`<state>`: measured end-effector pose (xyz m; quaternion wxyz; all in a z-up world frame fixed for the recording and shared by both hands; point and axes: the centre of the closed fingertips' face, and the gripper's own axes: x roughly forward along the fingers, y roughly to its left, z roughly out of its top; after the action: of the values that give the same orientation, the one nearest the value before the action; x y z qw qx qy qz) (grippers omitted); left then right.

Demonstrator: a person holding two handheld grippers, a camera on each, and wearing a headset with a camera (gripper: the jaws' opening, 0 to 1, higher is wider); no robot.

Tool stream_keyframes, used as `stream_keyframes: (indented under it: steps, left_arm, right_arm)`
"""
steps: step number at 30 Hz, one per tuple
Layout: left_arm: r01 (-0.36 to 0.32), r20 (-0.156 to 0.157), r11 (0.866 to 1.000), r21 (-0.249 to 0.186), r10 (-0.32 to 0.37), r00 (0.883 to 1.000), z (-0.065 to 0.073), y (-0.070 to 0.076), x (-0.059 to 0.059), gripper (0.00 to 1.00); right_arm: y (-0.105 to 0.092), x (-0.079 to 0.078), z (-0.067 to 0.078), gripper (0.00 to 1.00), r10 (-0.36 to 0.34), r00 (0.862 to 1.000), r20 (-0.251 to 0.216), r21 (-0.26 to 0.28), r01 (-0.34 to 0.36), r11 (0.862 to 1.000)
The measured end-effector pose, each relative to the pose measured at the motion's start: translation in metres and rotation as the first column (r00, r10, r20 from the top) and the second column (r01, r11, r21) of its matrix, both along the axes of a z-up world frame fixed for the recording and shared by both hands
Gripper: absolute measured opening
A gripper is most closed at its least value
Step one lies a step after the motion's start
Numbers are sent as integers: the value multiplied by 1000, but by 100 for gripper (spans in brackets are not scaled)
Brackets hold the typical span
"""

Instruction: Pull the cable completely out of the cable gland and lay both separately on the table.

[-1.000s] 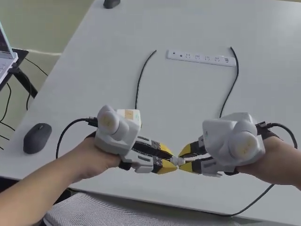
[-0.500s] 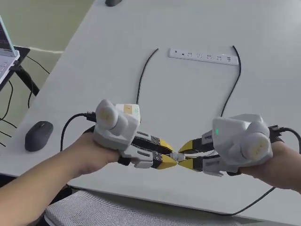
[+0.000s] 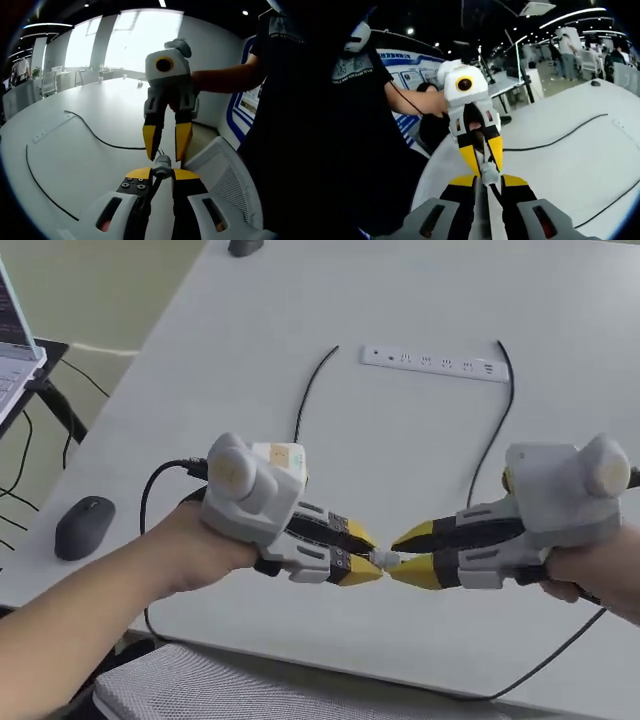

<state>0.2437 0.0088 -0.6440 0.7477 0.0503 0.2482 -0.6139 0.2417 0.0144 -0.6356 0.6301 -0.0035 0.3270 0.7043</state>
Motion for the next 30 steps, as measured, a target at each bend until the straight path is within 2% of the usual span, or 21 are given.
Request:
stream_keyframes:
  steps: [1,3,5,8,15,17,19,22,23,26,27,30]
  left_arm:
    - [1,-1,1000,1,-1,1000,0,0,-1,15]
    - [12,8,1000,8,-12,1000,0,0,-2,15]
    - [18,17,1000,19,-19,1000,0,1,-3,15]
    - [7,20,1000,12,-7,1000,1,2,-1,15]
    - [3,23,1000,15,-3,1000,3,1,-2,15]
    - [2,27,1000,18,-2,1000,2,2,-1,15]
    - [4,16,1000,15,-4,1000,2,1,-2,15]
    - [-1,5,1000,11,1,1000,1,1,-1,15]
    - [-3,-6,1000,5,3,1000,2,0,-1,15]
    - [-10,-18,1000,-1,10,1000,0,0,0,15]
    - [-14,-35,1000,-2,14,999,-1,0,0,15]
    - [-17,-42,1000,-3,17,999,-1,1,0,15]
  right_arm:
    - [1,-2,1,14,3,1000,-27,12,-3,1000]
    - [0,4,-4,14,-18,999,-40,12,19,1000]
    - [1,2,-2,14,-22,995,-102,37,26,999]
    - [2,-4,-1,12,-4,989,-146,55,12,998]
    - [6,-9,-1,9,-5,988,-157,72,17,997]
    - [6,-9,-1,9,-13,990,-143,77,24,997]
    - [5,-10,-1,8,-16,990,-138,81,27,996]
    - [5,-9,0,7,-12,998,-61,87,18,996]
    - [5,-10,0,7,-8,999,-51,85,13,996]
    - [4,-9,-1,7,1,1000,29,67,-3,998]
    - [4,-9,-1,7,5,999,53,61,-8,998]
    - [5,-9,-1,7,21,985,173,42,-29,999]
